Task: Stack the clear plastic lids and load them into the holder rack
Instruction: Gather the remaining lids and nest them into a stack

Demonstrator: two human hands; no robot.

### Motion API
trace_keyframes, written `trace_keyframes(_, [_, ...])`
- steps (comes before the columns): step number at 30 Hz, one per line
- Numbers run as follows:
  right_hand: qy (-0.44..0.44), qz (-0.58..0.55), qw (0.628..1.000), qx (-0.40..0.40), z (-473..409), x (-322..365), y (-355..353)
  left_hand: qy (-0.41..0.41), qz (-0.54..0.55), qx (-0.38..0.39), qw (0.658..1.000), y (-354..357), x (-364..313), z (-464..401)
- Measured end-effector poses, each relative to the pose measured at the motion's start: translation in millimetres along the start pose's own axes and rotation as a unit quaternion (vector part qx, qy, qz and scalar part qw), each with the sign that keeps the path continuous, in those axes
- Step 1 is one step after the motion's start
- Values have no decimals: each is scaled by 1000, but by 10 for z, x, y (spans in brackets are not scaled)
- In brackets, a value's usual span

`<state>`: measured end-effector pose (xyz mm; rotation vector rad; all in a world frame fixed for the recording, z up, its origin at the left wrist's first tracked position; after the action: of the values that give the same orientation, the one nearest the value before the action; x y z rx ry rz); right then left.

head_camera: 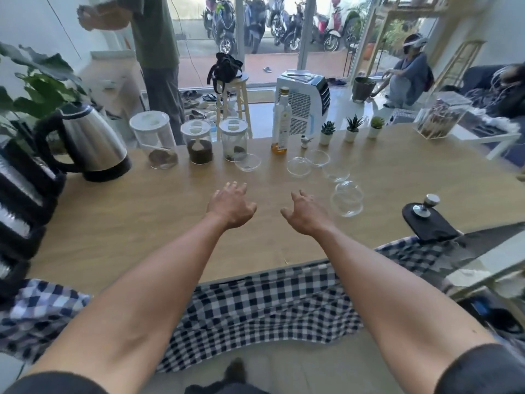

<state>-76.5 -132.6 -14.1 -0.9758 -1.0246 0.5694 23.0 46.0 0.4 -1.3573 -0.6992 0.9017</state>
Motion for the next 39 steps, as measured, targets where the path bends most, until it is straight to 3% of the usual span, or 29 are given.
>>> trace_keyframes(23, [52, 12, 998, -28, -2032, -470, -44, 64, -63, 23, 996, 459, -74, -2275])
trace_keyframes(33, [60, 67, 994, -63, -2508, -574, 191, 38, -125, -47, 990, 692, -142, -2492])
trace_keyframes(39, [27, 62, 994, -85, -2391, -592, 263, 27, -88, -92, 991, 652, -261, -2433])
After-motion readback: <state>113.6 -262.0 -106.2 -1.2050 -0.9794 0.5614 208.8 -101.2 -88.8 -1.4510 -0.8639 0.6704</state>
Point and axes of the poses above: each hand's wrist, its own z-axis away from the middle knuckle, its own y-axis out of the palm, x = y × z, the point moved 1 cm from there along -z, towards the middle knuckle, and after that the axes turned 8 degrees about -z, right-handed, at the moved point
